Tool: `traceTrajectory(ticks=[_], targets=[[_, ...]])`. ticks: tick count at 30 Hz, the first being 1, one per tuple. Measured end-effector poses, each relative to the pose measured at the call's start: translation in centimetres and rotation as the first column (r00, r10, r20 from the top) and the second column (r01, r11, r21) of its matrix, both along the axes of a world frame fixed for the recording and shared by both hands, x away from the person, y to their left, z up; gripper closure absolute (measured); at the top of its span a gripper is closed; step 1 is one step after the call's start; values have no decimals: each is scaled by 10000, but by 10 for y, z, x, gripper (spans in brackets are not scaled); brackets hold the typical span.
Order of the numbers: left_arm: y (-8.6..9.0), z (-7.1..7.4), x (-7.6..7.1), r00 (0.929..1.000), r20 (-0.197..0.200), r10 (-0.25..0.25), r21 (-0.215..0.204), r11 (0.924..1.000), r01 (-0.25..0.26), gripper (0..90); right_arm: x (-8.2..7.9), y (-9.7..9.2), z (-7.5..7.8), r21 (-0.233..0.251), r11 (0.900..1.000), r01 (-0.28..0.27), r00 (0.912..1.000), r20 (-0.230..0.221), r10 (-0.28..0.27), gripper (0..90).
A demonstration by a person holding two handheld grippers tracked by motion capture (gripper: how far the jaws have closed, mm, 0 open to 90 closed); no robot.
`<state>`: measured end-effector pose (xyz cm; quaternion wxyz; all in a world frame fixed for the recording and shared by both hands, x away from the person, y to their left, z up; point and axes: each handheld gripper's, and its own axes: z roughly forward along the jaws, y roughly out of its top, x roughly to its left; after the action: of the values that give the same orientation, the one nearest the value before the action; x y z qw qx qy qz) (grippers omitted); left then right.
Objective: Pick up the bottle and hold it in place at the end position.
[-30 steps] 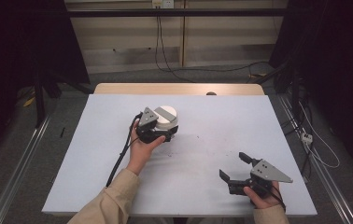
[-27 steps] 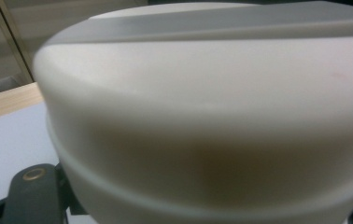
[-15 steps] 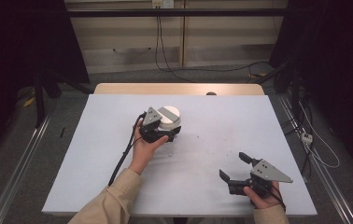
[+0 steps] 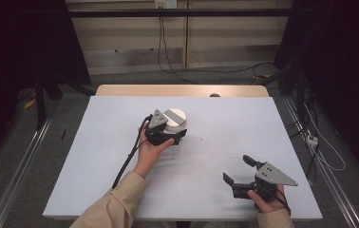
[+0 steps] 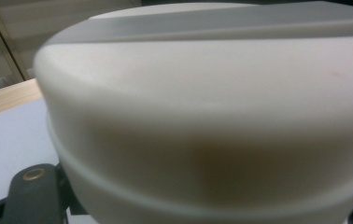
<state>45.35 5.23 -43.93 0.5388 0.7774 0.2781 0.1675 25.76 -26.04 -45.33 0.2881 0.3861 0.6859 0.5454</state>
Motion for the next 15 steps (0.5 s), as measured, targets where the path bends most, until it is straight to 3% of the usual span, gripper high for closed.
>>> traceTrajectory(ticks=[15], targets=[[-5, -3, 3, 9999, 52, -124, 59, 9999, 124, 185, 0, 0, 0, 14, 10000, 3, 10000, -29, -2, 40]])
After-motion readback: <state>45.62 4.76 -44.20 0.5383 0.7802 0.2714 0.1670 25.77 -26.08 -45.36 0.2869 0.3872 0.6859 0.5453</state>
